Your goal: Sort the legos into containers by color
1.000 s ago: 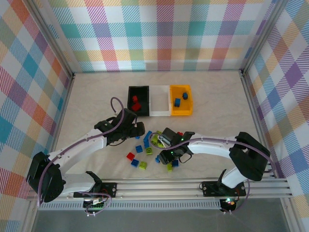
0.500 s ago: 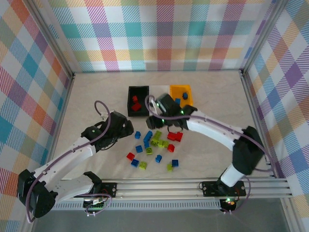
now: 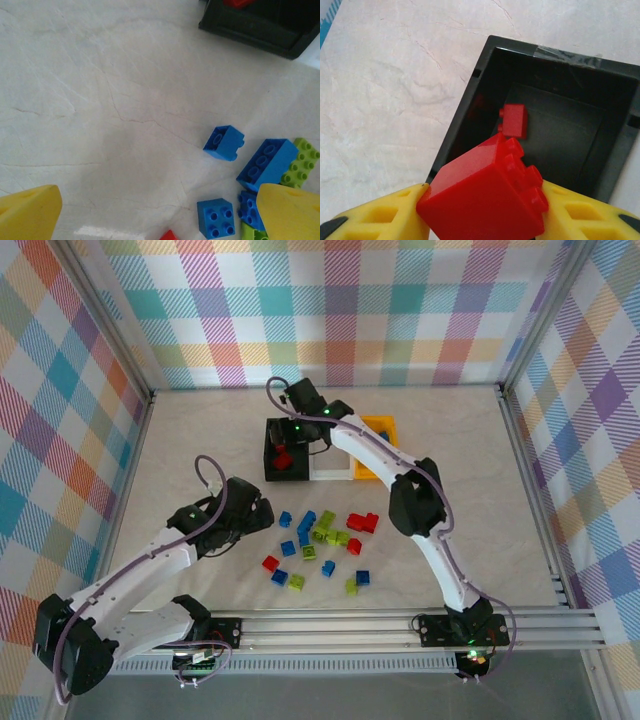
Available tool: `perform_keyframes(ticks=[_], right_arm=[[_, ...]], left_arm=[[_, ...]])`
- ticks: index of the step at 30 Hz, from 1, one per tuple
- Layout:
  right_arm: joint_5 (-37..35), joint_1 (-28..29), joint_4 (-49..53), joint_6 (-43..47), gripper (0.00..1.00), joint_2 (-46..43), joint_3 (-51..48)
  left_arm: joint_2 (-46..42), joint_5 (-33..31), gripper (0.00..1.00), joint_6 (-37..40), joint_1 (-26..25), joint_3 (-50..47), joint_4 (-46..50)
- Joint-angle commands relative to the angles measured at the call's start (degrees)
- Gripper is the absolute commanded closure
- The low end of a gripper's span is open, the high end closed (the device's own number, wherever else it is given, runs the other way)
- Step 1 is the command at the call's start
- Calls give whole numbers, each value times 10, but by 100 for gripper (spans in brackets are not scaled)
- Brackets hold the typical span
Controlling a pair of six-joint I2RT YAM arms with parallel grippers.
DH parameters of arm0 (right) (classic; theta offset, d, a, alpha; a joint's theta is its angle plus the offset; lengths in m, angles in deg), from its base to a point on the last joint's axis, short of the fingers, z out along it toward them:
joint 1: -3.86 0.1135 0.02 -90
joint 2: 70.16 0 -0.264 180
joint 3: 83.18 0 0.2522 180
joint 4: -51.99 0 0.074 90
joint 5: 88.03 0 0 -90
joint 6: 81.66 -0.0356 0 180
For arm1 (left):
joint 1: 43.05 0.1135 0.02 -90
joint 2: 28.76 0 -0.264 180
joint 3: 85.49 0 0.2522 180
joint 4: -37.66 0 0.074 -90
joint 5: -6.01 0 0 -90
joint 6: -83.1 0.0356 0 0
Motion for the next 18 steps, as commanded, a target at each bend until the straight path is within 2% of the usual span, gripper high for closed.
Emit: perform_keyframes(ticks=[1, 4, 7, 13, 15, 18], right_arm=[[-6, 2, 68, -22, 45, 35, 74], [0, 1, 71, -29, 36, 51, 101], [6, 1, 60, -31, 32, 43, 105], [0, 1, 64, -28, 31, 3, 98], [-1, 1, 49, -29, 31, -30, 57], [6, 1, -43, -32, 34, -121, -97]], left_arm=[[13, 30, 0, 9, 6, -17, -1], [18, 39, 0, 10, 6, -20, -5], [18, 43, 0, 12, 6, -19, -9], [21, 53, 0, 18, 6, -10, -5], [24, 62, 0, 22, 6, -9, -7], [32, 82, 0, 26, 6, -10, -14]])
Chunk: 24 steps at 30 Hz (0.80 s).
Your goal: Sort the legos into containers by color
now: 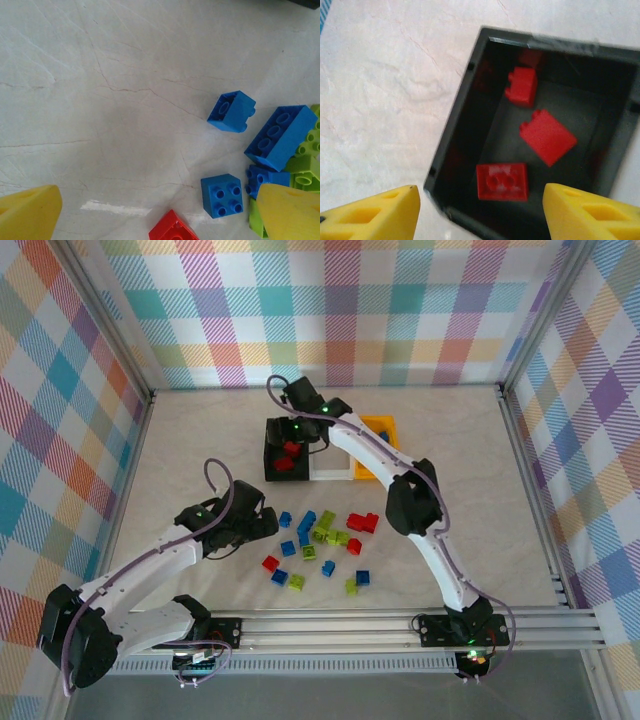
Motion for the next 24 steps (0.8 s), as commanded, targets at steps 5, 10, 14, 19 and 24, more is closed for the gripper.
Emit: perform_keyframes(ticks=[5, 10, 14, 19, 24], right_arm=[[20, 1, -144, -11, 33, -225, -273], [24, 1, -210, -25, 32, -339, -453], [14, 0, -229, -31, 31, -404, -538], [5, -8, -234, -38, 31, -463, -608], [5, -20, -247, -46, 31, -504, -653]], left_arm=[[26, 58, 1, 18, 5, 0, -26], [82, 75, 15, 27, 4, 13, -69], [162, 59, 21, 47, 4, 58, -92], [267, 43, 29, 73, 4, 111, -99], [316, 35, 34, 83, -1, 133, -111]])
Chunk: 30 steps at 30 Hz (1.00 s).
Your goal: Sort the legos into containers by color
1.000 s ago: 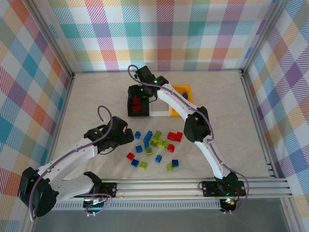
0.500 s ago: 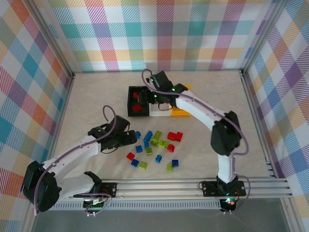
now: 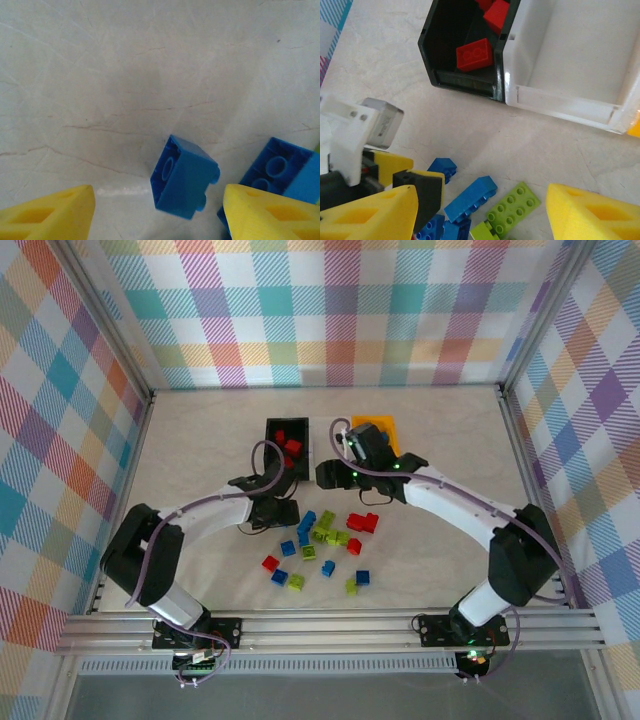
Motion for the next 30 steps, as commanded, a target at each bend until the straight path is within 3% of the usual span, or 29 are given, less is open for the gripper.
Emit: perform_keyframes(ticks=[1, 11, 16, 23, 30], right_arm=[[-5, -10, -31, -14, 31, -34, -22], [-8, -24, -39, -22, 31, -63, -52], [-10, -28, -40, -25, 31, -73, -62], [-51, -41, -40, -50, 31, -113, -118], [-93, -53, -34, -79, 30, -188, -212]], left_arm=[[31, -19, 36, 20, -2, 28, -4], [63, -35, 68, 23, -8, 41, 1], [64, -38, 79, 22, -11, 46, 7], [48, -28, 83, 22, -45, 140, 49], [156, 19, 84, 23, -64, 366, 56]])
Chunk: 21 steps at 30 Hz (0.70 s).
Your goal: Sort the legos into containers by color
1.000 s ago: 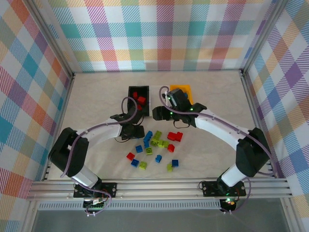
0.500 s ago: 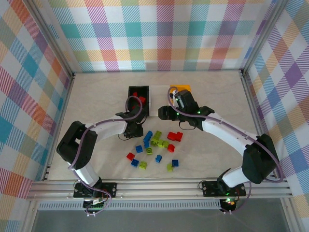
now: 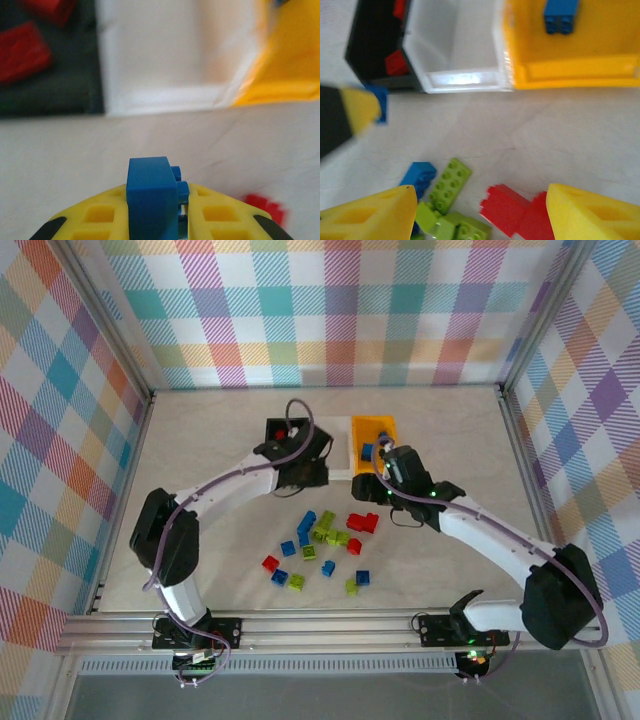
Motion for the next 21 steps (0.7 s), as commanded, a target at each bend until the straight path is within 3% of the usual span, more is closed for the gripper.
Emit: perform_keyframes(ticks=[1, 9, 15, 16, 19, 21], right_arm=[[-36, -3, 3, -21, 30, -38, -29], [-47, -8, 35, -26, 30, -95, -76], [-44, -12, 39, -26, 30, -117, -92], [-44, -13, 42, -25, 29, -118, -93], [-42, -15, 43, -22, 26, -124, -94], [-39, -16, 43, -21, 24, -127, -94]], left_arm=[[72, 26, 85, 2, -6, 90, 12], [266, 41, 86, 9, -15, 375, 64], [364, 54, 83, 4, -20, 533, 101], [379, 59, 79, 1, -20, 556, 108], [397, 69, 51, -5, -22, 589, 113], [389, 72, 39, -8, -22, 588, 109]])
